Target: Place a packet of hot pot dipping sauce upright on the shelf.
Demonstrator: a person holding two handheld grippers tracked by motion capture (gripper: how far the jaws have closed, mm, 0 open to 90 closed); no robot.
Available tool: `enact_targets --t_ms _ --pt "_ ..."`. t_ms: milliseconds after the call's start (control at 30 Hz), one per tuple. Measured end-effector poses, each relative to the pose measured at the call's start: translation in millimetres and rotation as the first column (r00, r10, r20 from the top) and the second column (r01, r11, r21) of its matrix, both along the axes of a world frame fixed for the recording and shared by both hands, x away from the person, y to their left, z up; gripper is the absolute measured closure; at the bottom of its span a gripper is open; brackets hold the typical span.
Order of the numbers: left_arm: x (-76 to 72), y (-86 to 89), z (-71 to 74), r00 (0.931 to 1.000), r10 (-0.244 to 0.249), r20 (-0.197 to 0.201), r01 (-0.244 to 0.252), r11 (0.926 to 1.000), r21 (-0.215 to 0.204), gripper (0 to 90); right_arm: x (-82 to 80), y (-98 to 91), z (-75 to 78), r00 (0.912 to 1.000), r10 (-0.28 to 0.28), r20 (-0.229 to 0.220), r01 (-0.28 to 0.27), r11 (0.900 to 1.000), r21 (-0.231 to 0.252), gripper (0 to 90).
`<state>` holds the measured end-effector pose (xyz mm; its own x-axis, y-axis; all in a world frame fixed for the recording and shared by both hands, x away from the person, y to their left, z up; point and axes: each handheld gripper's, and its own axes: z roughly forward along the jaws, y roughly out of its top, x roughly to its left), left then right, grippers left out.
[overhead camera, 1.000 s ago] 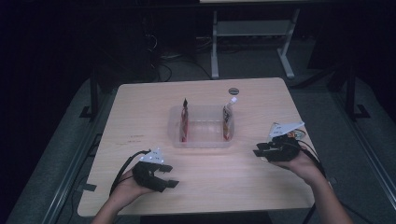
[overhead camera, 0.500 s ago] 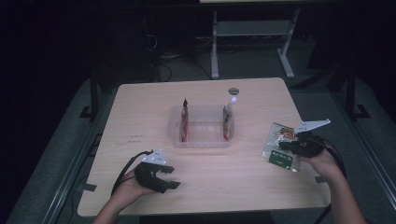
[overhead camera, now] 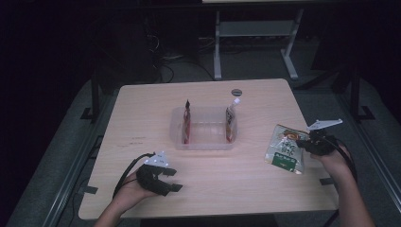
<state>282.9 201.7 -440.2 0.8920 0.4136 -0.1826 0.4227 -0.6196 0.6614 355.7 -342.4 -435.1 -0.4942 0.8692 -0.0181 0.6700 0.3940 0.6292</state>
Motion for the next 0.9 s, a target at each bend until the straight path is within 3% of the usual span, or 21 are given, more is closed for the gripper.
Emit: enact_targets --t_ms 200,333,400,667,900 --pt "0.3 -2.6 -2.1 0.9999 -0.006 -0.01 0.006 1.0 0.005 34.3 18.2 -16.9 -6.7 0.9911 -0.133 0.005 0.133 0.9909 -0.02 89.9" --pt "1.1 -3.3 -2.9 0.9999 -0.009 -0.012 0.009 0.9999 0.005 34.3 23.2 -24.0 -13.9 0.9876 -0.156 -0.014 0.156 0.9873 -0.032 90.0" --pt "0.8 -3.7 -3.2 0.9998 -0.008 -0.017 0.008 0.9999 0.006 34.3 23.9 -24.5 -16.0 0.9861 -0.165 -0.016 0.165 0.9862 -0.013 90.0" --pt "0.0 -4.6 -3.5 0.9998 -0.009 -0.019 0.009 0.9999 0.005 34.3 38.3 -7.9 -17.2 0.992 -0.125 -0.019 0.125 0.9921 0.015 90.0" --pt "0.2 -5.1 -4.2 0.9998 -0.016 -0.015 0.016 0.9998 0.011 34.3 48.6 23.9 -18.4 0.9991 -0.032 -0.028 0.032 0.9995 -0.002 90.0"
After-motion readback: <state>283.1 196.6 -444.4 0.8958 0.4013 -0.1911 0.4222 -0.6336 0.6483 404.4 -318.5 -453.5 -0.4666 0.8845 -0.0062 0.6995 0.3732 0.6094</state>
